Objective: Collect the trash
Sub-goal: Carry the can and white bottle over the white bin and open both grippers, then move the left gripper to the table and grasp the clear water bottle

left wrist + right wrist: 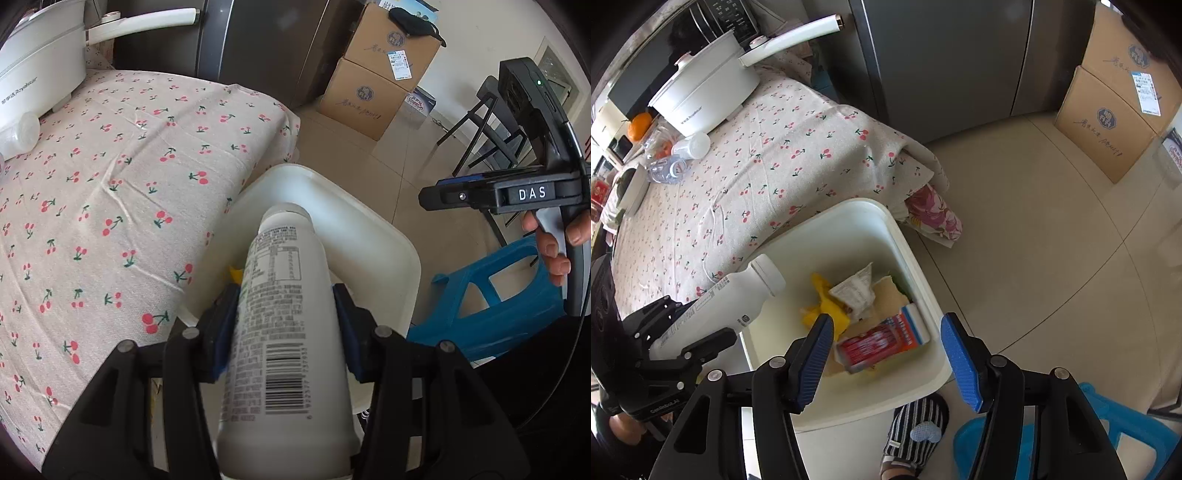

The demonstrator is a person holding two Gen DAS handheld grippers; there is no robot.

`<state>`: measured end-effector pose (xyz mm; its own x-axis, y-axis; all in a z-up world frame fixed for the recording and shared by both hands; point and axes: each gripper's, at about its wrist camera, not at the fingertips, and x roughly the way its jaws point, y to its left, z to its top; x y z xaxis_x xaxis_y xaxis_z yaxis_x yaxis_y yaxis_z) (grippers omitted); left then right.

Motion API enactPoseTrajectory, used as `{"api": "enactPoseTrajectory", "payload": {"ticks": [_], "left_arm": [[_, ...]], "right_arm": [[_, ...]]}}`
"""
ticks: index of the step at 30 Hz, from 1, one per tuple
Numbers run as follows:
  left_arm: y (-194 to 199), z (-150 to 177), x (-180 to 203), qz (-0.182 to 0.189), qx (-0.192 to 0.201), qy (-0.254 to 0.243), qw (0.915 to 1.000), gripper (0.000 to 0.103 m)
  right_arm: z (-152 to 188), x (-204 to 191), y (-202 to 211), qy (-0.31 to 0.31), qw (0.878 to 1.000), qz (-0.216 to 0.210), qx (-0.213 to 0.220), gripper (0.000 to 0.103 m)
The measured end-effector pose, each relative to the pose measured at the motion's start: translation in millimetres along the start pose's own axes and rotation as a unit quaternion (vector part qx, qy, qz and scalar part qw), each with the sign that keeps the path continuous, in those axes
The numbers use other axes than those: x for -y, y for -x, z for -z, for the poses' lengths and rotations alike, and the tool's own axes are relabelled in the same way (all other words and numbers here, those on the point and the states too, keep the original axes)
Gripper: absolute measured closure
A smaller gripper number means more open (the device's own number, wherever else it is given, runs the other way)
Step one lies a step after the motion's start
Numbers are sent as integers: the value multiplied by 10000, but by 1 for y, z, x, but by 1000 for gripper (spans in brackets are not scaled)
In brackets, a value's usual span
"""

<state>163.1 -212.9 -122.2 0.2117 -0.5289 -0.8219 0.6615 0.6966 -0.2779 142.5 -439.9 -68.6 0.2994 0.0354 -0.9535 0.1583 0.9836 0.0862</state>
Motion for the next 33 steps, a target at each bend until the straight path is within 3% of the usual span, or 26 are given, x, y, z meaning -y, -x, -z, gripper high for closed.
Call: {"api": "enactPoseTrajectory", "payload": {"ticks": [3, 5, 7, 19, 25, 30, 33], "left_arm": [[-1, 1, 2, 8, 78, -72, 9999, 51], [1, -1, 2, 39, 122, -84, 9999, 36], [4, -2, 0, -48, 197, -89, 9998, 28], [22, 6, -15, -321, 212, 68, 9992, 18], [37, 15, -27, -693, 218, 156, 9972, 7], [61, 26, -54, -1266, 318, 666, 9892, 1], [81, 34, -86, -1709, 320, 1392, 9749, 1]], "right_arm": [[0, 4, 0, -29, 10000, -6, -10, 40], [-1, 5, -1, -28, 10000, 1, -16, 39], [-2, 4, -2, -12, 10000, 20, -23, 38], [-5, -10, -5, 111, 9999, 54, -28, 32], [-8, -23, -5, 208, 9997, 113, -5, 30], [-14, -46, -6, 306, 9995, 54, 49, 26], [-19, -65, -6, 405, 9991, -76, 63, 25]]}}
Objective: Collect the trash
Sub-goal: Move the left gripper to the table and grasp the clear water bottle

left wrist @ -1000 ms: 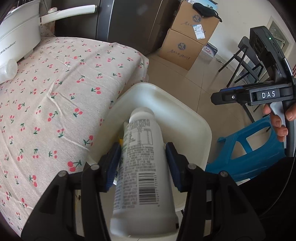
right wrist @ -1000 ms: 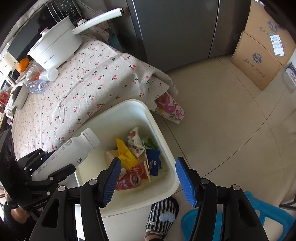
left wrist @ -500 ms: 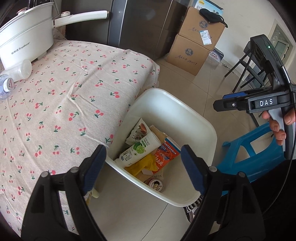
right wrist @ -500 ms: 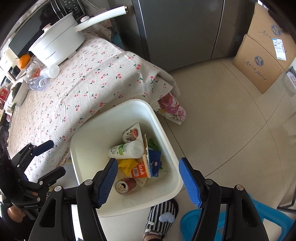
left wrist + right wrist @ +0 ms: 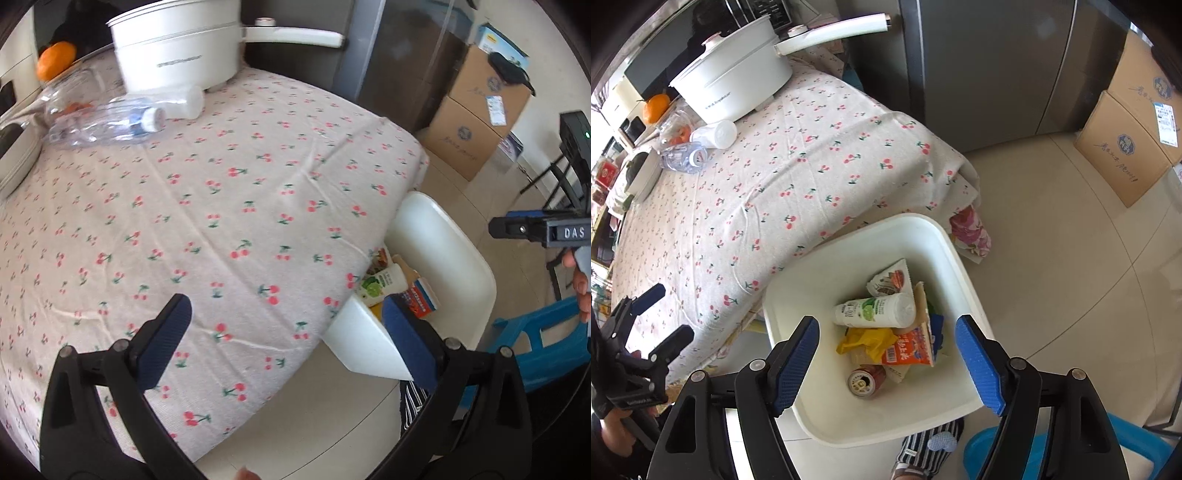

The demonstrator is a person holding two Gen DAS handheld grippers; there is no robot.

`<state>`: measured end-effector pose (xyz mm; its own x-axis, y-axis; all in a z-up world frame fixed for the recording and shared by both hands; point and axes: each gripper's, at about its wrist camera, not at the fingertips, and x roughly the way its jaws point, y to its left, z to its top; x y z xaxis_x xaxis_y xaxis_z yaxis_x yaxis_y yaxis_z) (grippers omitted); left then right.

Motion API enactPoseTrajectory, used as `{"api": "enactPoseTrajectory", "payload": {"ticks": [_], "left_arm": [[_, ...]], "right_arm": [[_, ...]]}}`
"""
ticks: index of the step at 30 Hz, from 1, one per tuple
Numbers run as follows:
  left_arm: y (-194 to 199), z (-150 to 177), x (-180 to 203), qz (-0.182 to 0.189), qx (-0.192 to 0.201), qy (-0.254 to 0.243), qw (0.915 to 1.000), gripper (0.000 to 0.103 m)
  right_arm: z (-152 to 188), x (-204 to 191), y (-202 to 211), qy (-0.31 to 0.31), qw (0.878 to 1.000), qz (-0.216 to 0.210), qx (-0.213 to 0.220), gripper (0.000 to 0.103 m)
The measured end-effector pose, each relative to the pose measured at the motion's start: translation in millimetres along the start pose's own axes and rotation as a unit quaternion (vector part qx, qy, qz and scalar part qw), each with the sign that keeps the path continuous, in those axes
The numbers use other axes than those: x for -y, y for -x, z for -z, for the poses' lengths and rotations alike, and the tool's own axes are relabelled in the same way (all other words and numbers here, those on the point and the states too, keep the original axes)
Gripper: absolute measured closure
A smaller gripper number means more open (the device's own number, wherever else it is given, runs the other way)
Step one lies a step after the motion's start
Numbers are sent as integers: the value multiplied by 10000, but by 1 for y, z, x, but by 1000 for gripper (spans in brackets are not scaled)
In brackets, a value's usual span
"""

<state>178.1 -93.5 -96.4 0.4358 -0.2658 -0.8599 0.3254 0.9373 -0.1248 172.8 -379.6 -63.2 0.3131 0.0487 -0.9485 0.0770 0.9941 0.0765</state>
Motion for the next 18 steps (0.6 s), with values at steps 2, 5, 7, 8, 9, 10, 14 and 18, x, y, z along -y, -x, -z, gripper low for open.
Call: {"api": "enactPoseTrajectory", "payload": {"ticks": [2, 5, 7, 8, 9, 10, 14, 18], "left_arm": [[8, -4, -27, -219, 93, 355, 9991, 1], [13, -18, -65, -663, 109, 724, 9951, 1], [13, -31, -94, -826, -21, 1132, 9901, 1], [12, -39, -109, -921, -109, 1366, 9863, 1], [11, -48, -122, -1057, -181, 1545, 9822, 1], [10, -57, -132, -1196, -160, 1655, 9788, 1], [3, -102, -158, -1653, 69, 2043, 9648, 1], [-25, -144, -172, -1792, 10, 2324, 9560, 1]], "right_arm": [[-8, -14, 0, 115, 9999, -63, 68, 23], [-23, -39, -4, 311, 9992, 4, 243, 22], [-34, -54, -10, 413, 9986, 36, 313, 22], [-39, -61, -12, 444, 9984, 42, 346, 22], [-43, -69, -13, 476, 9981, 36, 384, 22], [-47, -76, -16, 523, 9978, 15, 413, 22], [-54, -102, -28, 867, 9953, 43, 429, 21], [-56, -117, -36, 904, 9951, -310, 271, 21]]}}
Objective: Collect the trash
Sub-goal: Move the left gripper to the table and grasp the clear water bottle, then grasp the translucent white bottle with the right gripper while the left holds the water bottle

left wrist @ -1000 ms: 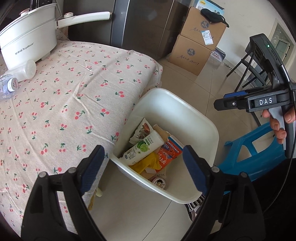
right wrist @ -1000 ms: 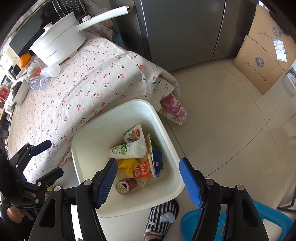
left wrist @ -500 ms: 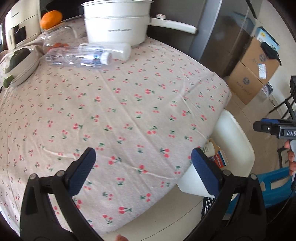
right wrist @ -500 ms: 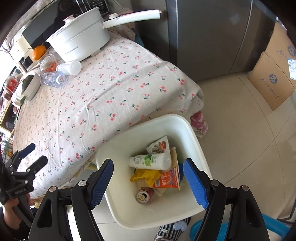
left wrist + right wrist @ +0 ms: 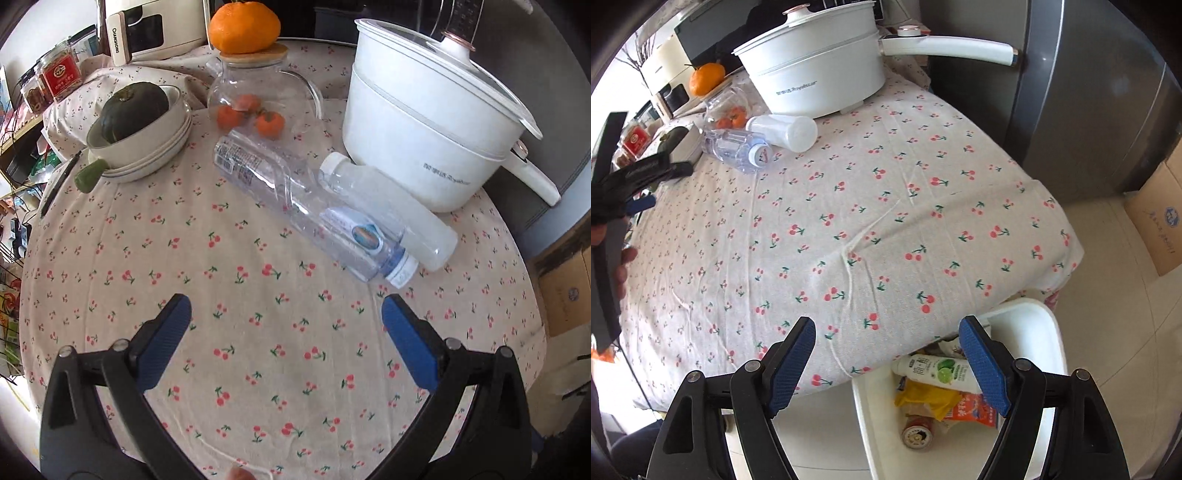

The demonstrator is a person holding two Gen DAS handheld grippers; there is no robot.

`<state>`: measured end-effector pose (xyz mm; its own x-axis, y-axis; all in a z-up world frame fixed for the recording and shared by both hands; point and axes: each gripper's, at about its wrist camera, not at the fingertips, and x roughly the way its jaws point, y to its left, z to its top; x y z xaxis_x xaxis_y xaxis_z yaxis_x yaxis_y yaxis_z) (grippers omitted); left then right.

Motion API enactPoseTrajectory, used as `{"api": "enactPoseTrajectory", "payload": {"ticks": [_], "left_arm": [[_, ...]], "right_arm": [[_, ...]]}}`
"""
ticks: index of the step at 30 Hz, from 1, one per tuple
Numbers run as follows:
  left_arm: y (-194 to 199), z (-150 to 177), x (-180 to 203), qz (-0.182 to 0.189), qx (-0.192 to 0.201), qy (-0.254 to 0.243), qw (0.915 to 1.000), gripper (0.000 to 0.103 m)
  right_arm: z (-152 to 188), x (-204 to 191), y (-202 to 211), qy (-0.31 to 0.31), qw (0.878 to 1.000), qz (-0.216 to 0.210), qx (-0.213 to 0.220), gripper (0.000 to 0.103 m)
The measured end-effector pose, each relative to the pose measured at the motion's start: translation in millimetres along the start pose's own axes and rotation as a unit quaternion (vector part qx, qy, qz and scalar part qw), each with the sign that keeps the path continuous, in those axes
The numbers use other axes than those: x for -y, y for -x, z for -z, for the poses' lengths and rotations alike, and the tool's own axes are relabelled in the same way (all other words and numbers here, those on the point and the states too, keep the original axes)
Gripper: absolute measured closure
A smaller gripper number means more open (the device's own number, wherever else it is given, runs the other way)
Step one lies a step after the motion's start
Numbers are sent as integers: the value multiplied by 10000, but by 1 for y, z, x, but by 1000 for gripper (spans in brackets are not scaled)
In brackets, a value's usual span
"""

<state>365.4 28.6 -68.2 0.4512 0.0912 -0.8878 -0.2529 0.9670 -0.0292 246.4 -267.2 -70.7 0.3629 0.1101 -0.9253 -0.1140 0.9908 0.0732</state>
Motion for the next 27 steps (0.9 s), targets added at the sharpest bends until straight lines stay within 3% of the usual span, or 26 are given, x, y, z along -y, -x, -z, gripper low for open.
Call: {"api": "enactPoseTrajectory", "payload": {"ticks": [5, 9, 13, 18, 21, 23, 27], "left_arm": [[-37, -39, 15, -96, -112, 461, 9988, 1], [-62, -52, 14, -270, -203, 733, 9967, 1], [-79, -47, 3, -56, -483, 973, 9941, 1], [-82, -24, -28, 556, -698, 920, 9917, 6], [-80, -8, -52, 896, -887, 809, 9887, 20], [-72, 0, -66, 1127, -808, 614, 9884, 39], [-64, 14, -93, 1769, -613, 255, 9820, 40]], "right_arm": [[-4, -26, -6, 867, 9947, 515, 210, 21], [-6, -31, -14, 1159, 9915, 557, 194, 21], [-12, -33, -23, 1240, 9907, 529, 175, 21], [-18, -45, -37, 1515, 9871, 474, 193, 21], [-33, -58, -48, 1735, 9836, 314, 372, 21], [-48, -62, -58, 1678, 9846, 114, 475, 21], [-87, -66, -82, 1342, 9879, -492, 600, 21]]}}
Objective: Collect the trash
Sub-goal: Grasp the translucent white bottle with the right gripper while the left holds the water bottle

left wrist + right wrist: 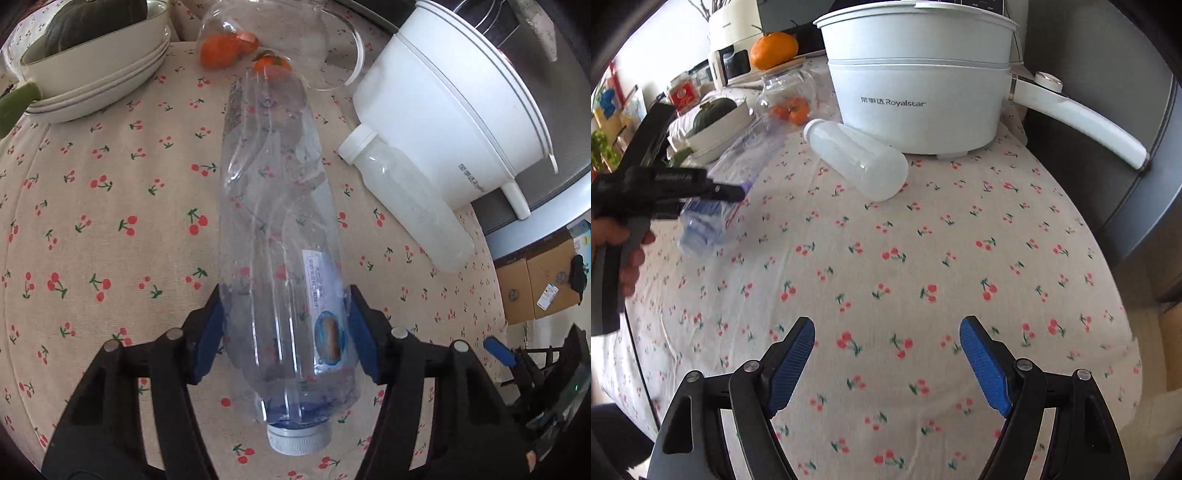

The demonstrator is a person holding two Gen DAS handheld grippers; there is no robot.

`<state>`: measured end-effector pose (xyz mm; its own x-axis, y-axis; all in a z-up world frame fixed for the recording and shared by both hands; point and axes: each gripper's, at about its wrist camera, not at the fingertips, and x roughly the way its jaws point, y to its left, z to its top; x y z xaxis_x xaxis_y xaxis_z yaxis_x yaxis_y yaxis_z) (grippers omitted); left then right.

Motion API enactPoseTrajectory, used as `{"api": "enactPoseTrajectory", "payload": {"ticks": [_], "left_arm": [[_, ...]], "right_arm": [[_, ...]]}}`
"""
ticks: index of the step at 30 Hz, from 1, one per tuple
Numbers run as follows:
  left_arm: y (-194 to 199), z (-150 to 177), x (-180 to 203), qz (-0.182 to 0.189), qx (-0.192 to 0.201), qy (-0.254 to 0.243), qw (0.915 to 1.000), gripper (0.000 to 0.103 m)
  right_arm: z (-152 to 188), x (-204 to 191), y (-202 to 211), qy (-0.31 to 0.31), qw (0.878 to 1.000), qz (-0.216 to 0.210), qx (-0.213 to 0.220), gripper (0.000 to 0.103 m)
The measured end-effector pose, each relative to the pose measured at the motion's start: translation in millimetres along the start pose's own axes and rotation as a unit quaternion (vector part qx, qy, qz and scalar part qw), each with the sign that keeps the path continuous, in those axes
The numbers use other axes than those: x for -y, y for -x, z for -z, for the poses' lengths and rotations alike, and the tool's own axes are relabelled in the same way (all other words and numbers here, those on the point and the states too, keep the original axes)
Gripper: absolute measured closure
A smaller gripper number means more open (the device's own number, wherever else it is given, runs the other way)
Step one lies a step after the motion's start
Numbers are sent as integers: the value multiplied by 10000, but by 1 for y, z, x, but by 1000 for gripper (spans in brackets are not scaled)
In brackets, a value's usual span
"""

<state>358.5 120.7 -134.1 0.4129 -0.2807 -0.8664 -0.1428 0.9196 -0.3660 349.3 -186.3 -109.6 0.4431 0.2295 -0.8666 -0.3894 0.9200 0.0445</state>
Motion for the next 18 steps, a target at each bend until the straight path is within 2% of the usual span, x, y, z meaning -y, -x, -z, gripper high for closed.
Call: {"api": "enactPoseTrajectory", "payload": {"ticks": [4, 7, 12, 15, 17, 18], "left_arm": [[16, 16, -21, 299, 210, -192, 9991, 41], [27, 27, -33, 369, 256, -236, 9987, 41], [36, 36, -42, 474, 275, -243, 9982, 41], [37, 41, -42, 493, 307, -288, 9979, 41], [38, 45, -41, 496, 335, -319, 9977, 41], [39, 46, -41, 486, 333, -312, 9978, 41]], "right_arm": [[-38, 7, -26, -116, 9989, -316, 325, 21], [-59, 15, -44, -289, 9967, -478, 586, 21], [-75, 12, -65, -285, 9936, -764, 776, 21], [-82, 7, -76, -288, 9932, -786, 814, 21], [-84, 5, -82, -417, 9931, -831, 721, 26], [-83, 4, -79, -414, 9929, -785, 790, 33]]}}
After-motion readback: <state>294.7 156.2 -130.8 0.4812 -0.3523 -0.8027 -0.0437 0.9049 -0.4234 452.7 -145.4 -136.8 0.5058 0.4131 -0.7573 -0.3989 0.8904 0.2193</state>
